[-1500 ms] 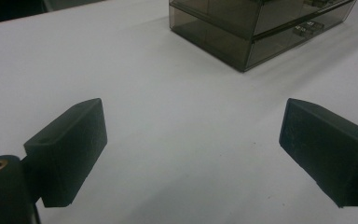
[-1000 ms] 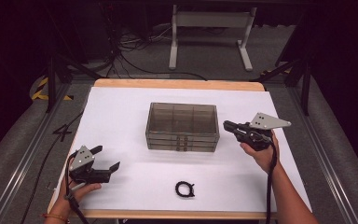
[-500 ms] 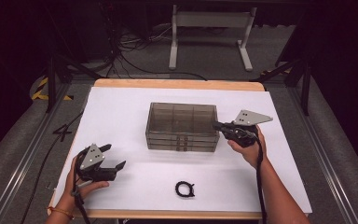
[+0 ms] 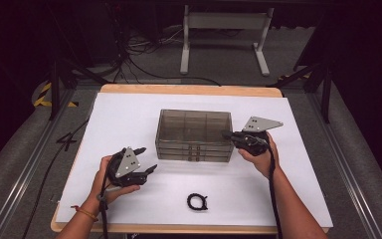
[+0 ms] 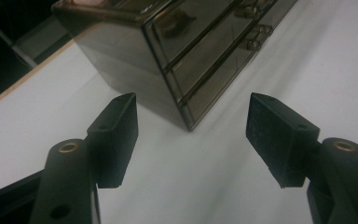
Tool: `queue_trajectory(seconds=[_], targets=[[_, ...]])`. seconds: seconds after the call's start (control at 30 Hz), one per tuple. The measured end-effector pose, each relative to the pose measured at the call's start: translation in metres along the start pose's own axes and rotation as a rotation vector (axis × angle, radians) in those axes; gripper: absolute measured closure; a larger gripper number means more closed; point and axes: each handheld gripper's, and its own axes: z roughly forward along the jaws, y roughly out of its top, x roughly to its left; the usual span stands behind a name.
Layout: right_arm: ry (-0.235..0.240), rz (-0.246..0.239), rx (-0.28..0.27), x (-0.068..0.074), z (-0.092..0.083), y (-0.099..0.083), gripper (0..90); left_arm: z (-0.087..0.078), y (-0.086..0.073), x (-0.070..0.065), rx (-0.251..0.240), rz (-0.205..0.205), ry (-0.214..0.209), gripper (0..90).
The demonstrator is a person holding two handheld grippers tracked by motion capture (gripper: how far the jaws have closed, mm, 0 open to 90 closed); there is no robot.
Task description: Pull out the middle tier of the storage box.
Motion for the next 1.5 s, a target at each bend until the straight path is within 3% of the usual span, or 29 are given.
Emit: queue_trajectory(seconds=[0.1,0.2,0.4,0.67,1.2,1.27,1.3,1.33,1.4,1.5], targets=[[0.01,0.006,-0.001,-0.001,0.0,-0.002,90.0,0.004,0.005,-0.005,-0.012,0.023,-0.002,39.1],[0.013,0.015,-0.003,-0.001,0.0,-0.003,90.0,0.013,0.016,-0.016,-0.024,0.074,-0.024,41.7],[0.019,0.035,-0.01,-0.002,-0.001,-0.004,90.0,0.026,0.029,-0.024,-0.047,0.091,-0.042,47.6],[0.022,0.038,-0.009,-0.002,-0.001,-0.005,90.0,0.042,0.041,-0.041,-0.042,0.176,-0.052,55.7],[-0.003,0.012,0.005,0.003,-0.002,-0.004,90.0,0.068,0.06,-0.06,-0.008,0.309,-0.005,66.0],[-0.006,0.013,0.003,0.003,-0.002,-0.004,90.0,0.072,0.062,-0.064,0.012,0.344,0.015,66.0],[-0.006,0.014,0.002,0.004,-0.002,-0.004,90.0,0.074,0.063,-0.063,0.006,0.382,0.013,66.3],[-0.003,0.016,0.001,0.004,-0.002,-0.004,90.0,0.075,0.062,-0.065,0.023,0.359,0.021,66.6],[-0.003,0.017,-0.001,0.004,-0.002,-0.004,90.0,0.076,0.062,-0.066,0.024,0.358,0.021,66.7],[-0.012,0.014,0.001,0.006,-0.002,-0.004,90.0,0.081,0.062,-0.067,0.046,0.389,0.036,67.7]])
